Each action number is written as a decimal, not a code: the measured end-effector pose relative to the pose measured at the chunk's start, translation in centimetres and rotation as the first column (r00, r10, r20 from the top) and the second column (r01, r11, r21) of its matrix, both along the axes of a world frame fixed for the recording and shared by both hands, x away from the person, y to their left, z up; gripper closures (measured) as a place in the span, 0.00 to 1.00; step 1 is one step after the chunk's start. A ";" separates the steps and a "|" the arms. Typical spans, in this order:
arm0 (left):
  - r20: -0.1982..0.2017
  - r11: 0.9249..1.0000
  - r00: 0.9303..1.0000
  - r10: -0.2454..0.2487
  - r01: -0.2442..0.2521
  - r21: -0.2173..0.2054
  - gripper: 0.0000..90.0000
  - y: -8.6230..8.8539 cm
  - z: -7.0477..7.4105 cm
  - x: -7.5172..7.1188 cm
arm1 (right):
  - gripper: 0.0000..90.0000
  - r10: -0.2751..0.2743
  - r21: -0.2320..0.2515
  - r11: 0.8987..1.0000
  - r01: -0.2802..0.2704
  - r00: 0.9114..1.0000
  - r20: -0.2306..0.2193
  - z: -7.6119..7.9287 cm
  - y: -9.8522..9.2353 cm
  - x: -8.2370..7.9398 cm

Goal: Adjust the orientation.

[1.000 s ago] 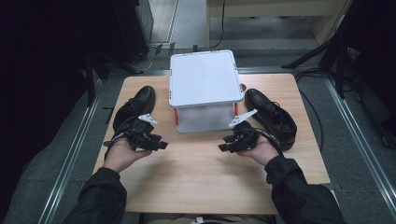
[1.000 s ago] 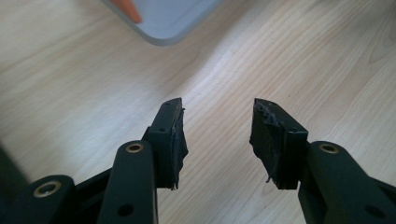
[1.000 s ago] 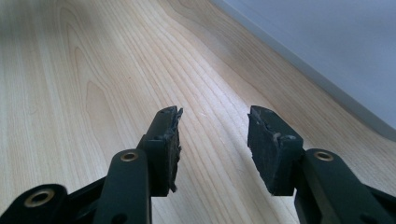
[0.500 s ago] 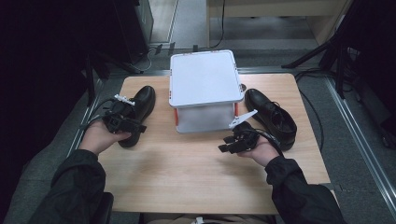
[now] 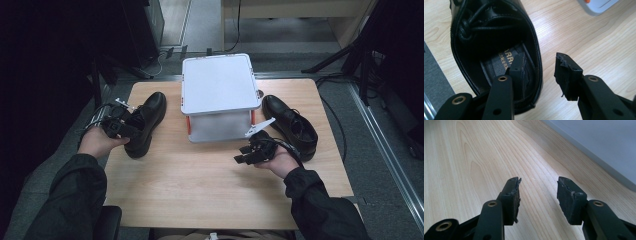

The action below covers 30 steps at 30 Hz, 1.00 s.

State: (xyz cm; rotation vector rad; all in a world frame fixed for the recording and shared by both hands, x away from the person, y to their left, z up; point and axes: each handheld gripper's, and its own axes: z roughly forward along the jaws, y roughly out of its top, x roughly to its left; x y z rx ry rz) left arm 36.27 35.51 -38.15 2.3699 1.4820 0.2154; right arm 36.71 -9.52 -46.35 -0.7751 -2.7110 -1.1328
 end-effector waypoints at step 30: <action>-0.098 0.995 0.990 0.100 -0.098 0.027 0.92 -4.8 -0.8 3.3 | 0.59 0.015 -0.008 1.000 -0.016 1.000 -0.010 0.0 0.2 -0.2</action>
